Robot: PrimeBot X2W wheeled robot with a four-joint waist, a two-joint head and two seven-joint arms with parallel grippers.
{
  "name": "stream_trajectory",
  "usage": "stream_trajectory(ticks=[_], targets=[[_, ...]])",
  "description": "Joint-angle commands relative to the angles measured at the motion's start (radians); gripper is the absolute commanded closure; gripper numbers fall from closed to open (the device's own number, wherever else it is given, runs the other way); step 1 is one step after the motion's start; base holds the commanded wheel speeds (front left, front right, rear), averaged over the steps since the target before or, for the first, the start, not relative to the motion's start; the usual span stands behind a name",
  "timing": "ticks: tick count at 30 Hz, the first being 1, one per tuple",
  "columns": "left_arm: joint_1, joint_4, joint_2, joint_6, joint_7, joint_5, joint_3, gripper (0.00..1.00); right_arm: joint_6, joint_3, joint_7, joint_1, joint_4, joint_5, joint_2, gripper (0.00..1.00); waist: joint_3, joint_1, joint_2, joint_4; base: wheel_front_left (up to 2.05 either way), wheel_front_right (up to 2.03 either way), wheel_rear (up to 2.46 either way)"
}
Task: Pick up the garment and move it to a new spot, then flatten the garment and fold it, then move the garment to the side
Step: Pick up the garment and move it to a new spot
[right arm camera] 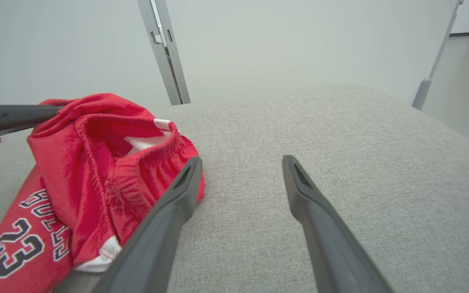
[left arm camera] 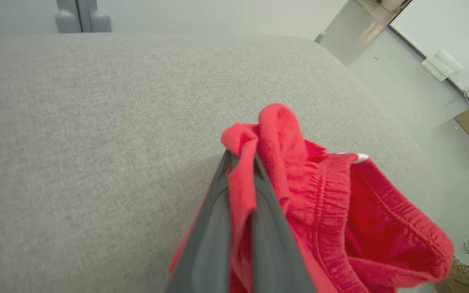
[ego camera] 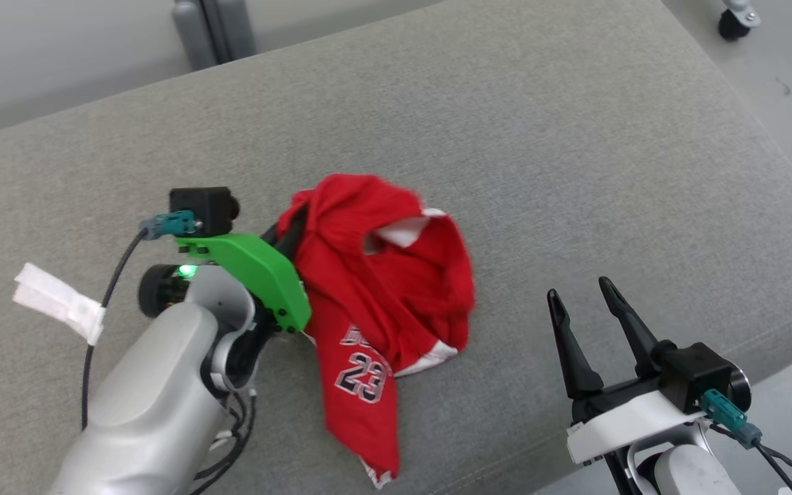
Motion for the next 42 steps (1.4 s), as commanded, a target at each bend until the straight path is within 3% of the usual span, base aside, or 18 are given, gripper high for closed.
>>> stream_trajectory(ticks=[1,2,4,5,6,7,11,15,24,30,42], targets=[[-0.017,0.057,0.011,0.006,-0.031,0.026,0.005,1.00,-0.001,-0.002,-0.003,0.006,-0.002,-0.003,0.001,0.00,0.017,0.0000,-0.0001,-0.058,0.00,0.00,0.00],[-0.021,0.098,0.012,0.010,-0.061,0.034,0.010,1.00,-0.001,-0.004,-0.003,0.006,0.000,-0.006,0.001,0.00,0.014,0.0000,-0.0001,-0.059,0.00,0.00,0.00],[-0.032,0.178,0.007,0.012,-0.115,0.055,0.014,0.85,-0.001,-0.009,-0.003,0.009,0.005,-0.009,0.000,0.00,0.006,0.0000,-0.0001,-0.056,0.00,0.00,0.00],[-0.038,0.217,0.005,0.010,-0.149,0.070,0.012,0.64,-0.001,-0.013,-0.003,0.011,0.007,-0.013,0.000,0.00,0.001,0.0000,-0.0001,-0.051,0.00,0.00,0.00],[-0.040,0.244,0.000,0.007,-0.175,0.076,0.012,0.13,-0.001,-0.014,-0.003,0.011,0.008,-0.018,0.001,0.00,-0.003,0.0000,-0.0001,-0.046,0.00,0.00,0.00],[-0.038,0.278,-0.009,0.001,-0.202,0.081,0.009,0.00,-0.001,-0.016,-0.003,0.012,0.011,-0.022,0.001,0.00,-0.010,0.0000,-0.0001,-0.038,0.00,0.00,0.00],[-0.036,0.348,-0.033,-0.003,-0.331,0.112,0.011,0.00,-0.001,-0.025,-0.003,0.021,0.013,-0.037,0.000,0.00,-0.039,0.0000,-0.0001,-0.007,0.00,0.00,0.00],[0.004,0.323,-0.045,0.003,-0.386,0.154,0.040,0.00,-0.001,-0.063,-0.003,0.034,0.007,-0.058,0.000,0.00,-0.074,0.0000,-0.0001,0.039,0.00,0.00,0.00],[0.316,-0.086,-0.073,0.006,-0.388,0.358,0.300,0.00,-0.001,-0.150,-0.003,0.084,-0.018,-0.115,-0.001,0.00,-0.147,0.0000,-0.0001,0.169,0.00,0.00,0.00],[0.521,-0.212,-0.106,-0.045,-0.388,0.446,0.438,0.00,-0.001,-0.188,-0.003,0.108,-0.019,-0.137,-0.001,0.00,-0.176,0.0000,-0.0001,0.249,0.00,0.00,0.00],[0.757,-0.276,-0.149,-0.136,-0.388,0.647,0.631,0.00,-0.001,-0.218,-0.003,0.140,-0.003,-0.135,-0.007,0.00,-0.221,0.0000,-0.0001,0.356,0.00,0.00,0.00]])
